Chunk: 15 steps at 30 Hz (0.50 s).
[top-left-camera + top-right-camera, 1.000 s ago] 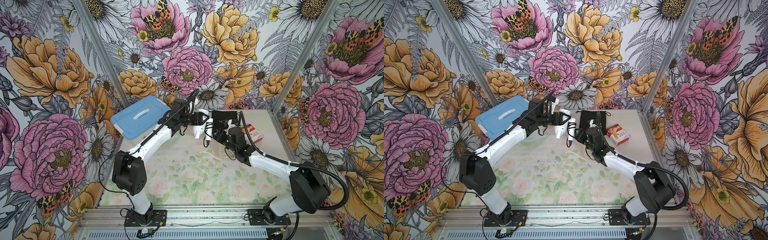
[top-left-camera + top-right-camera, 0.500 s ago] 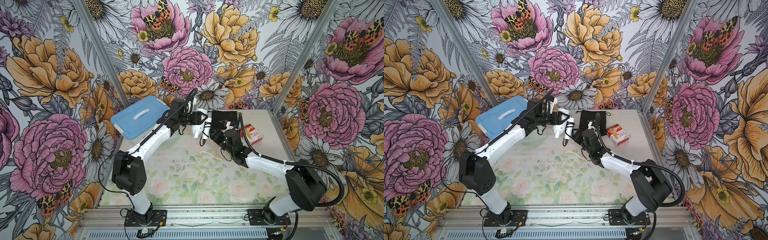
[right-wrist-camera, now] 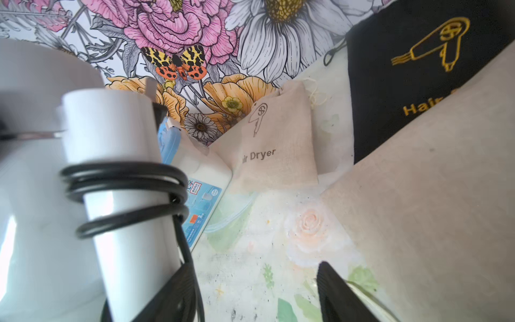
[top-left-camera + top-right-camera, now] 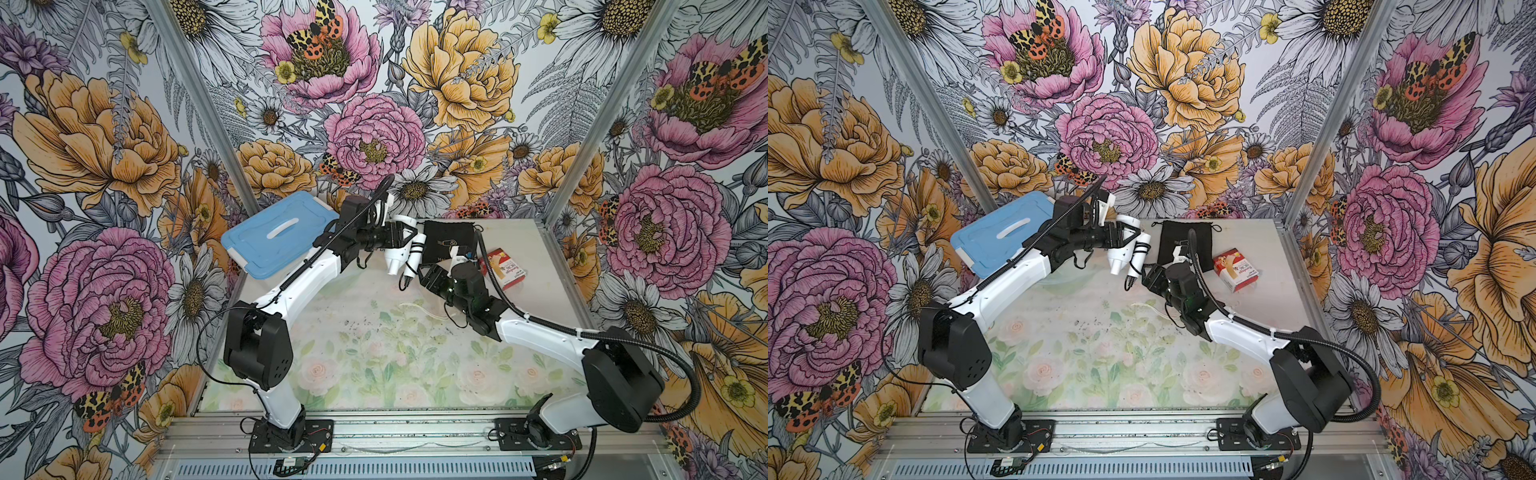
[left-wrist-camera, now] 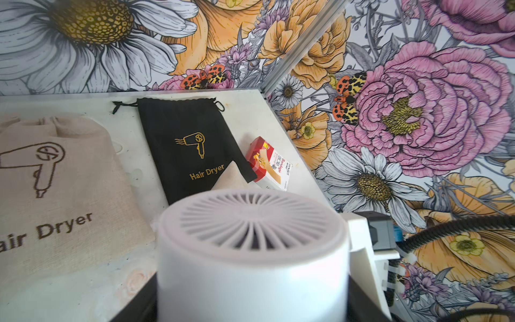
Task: Pack away hair dryers
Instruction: Fold the hair dryer, then adjust the hair dryer.
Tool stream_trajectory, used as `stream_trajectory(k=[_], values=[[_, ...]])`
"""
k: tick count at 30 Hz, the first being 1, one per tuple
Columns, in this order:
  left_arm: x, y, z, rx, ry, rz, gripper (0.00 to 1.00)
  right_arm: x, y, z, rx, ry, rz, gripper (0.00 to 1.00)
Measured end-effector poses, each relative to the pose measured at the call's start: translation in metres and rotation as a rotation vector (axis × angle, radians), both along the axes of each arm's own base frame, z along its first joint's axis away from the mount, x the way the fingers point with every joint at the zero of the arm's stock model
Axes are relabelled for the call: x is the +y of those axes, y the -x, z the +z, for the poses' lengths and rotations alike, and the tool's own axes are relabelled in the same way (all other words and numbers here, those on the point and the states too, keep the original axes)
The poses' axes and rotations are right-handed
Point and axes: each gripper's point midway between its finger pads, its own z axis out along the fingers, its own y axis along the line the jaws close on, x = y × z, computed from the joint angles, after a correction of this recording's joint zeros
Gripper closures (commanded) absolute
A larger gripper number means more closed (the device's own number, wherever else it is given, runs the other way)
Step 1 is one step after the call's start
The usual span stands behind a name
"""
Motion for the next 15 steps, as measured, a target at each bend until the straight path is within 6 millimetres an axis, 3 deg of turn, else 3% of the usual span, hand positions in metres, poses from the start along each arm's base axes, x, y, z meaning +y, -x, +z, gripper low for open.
stream_trajectory(k=[5, 9, 15], values=[[-0.008, 0.001, 0.02, 0.006, 0.105, -0.027, 0.65, -0.026, 0.014, 0.055, -0.177, 0.018, 0.057, 0.23], [-0.015, 0.003, 0.041, 0.003, 0.208, -0.059, 0.64, -0.033, 0.024, 0.096, -0.321, -0.01, 0.129, 0.22], [-0.025, 0.008, 0.073, -0.008, 0.345, -0.117, 0.64, -0.031, 0.031, 0.121, -0.421, -0.057, 0.232, 0.22]])
